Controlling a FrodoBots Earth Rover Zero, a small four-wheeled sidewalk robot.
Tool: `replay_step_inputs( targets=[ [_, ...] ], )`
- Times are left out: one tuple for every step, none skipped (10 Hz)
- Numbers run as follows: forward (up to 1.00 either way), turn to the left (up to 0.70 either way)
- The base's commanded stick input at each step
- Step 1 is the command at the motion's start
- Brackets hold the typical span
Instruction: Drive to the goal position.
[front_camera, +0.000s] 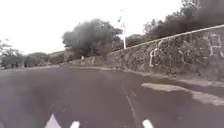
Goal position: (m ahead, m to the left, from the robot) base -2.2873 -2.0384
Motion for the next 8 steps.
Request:
replay_step_inputs(
  targets=[
    [0.00,-0.50],
    [0.00,-0.50],
    [0.00,-0.50],
    [0.00,-0.50],
    [0.00,-0.50],
    [0.00,-0.50],
    [0.00,-0.50],
    [0.00,-0.50]
  ],
)
